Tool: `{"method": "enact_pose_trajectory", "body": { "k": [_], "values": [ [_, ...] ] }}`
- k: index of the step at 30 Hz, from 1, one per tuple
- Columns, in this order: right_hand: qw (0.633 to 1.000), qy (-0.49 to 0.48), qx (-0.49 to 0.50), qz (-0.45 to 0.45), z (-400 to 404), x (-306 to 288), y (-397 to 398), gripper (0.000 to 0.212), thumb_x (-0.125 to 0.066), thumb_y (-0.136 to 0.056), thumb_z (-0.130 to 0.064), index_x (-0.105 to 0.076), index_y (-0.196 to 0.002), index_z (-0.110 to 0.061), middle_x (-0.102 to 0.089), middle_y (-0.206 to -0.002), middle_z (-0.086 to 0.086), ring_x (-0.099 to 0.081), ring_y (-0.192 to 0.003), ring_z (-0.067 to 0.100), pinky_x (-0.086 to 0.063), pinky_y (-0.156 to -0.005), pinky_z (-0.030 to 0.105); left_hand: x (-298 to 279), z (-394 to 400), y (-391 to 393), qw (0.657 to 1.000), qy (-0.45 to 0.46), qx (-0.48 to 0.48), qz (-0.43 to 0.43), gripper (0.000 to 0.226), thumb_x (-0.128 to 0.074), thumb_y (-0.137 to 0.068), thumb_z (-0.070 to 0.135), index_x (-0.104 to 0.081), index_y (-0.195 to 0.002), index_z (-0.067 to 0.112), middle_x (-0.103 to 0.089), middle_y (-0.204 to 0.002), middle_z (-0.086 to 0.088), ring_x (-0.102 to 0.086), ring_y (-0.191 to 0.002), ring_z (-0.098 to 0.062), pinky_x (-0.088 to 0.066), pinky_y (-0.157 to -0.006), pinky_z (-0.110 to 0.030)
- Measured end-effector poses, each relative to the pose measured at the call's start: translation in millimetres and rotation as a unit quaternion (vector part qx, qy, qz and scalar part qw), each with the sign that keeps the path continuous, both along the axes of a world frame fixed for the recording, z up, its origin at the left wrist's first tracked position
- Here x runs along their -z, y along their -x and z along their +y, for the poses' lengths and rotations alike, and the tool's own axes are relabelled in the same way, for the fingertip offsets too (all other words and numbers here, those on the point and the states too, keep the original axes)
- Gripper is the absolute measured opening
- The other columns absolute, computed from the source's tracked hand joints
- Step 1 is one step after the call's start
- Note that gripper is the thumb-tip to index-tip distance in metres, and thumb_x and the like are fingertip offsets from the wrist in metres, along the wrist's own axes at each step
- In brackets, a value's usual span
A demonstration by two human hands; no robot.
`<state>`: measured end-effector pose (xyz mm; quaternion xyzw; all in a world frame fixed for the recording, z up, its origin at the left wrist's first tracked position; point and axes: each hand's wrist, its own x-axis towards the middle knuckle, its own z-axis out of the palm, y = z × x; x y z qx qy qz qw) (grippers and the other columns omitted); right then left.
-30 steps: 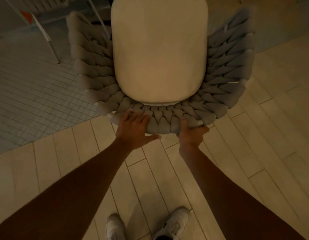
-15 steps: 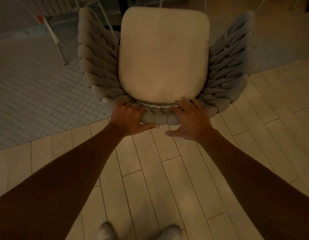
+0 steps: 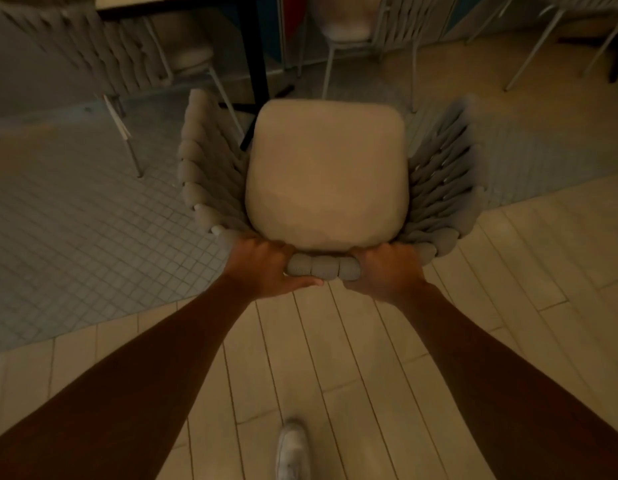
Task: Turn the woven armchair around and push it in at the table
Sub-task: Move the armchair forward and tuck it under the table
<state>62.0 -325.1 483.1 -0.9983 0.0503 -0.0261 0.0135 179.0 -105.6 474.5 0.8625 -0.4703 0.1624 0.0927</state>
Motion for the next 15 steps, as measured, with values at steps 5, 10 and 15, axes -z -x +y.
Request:
{"method": "enact_pose_trajectory", "body": {
  "k": [5,10,15],
  "values": [
    [1.000,-0.011,-0.025,0.005,-27,-10,-43,0.045,-0.060,-0.059,-0.066,-0.074,-0.073,-0.025,-0.069,-0.060,0.005,-0.064,-0.050,0.031,-0.048,-0.052,0.033,-10,-23,-29,1.000,-0.007,-0.022,0.008,0.079,-0.045,-0.071,0.089,-0.072,-0.062,0.015,-0.070,-0.057,-0.004,-0.064,-0.048,-0.024,-0.043,-0.055,-0.026],
    [0.999,0.004,-0.041,0.029,-34,-9,-49,0.032,-0.078,-0.054,-0.052,-0.072,-0.072,-0.027,-0.067,-0.056,0.001,-0.064,-0.048,0.030,-0.049,-0.049,0.033,-8,-25,-29,1.000,0.017,-0.021,-0.002,0.074,-0.051,-0.071,0.086,-0.072,-0.062,0.016,-0.069,-0.055,-0.002,-0.065,-0.047,-0.022,-0.053,-0.052,-0.030],
    [0.997,-0.017,-0.075,-0.002,-44,-8,-49,0.032,-0.081,-0.046,-0.047,-0.070,-0.067,-0.025,-0.061,-0.049,-0.001,-0.057,-0.039,0.026,-0.042,-0.046,0.027,-9,-28,-25,0.999,0.003,-0.035,0.013,0.078,-0.048,-0.072,0.087,-0.075,-0.071,0.014,-0.073,-0.063,-0.003,-0.068,-0.052,-0.025,-0.056,-0.054,-0.035]
  ]
}}
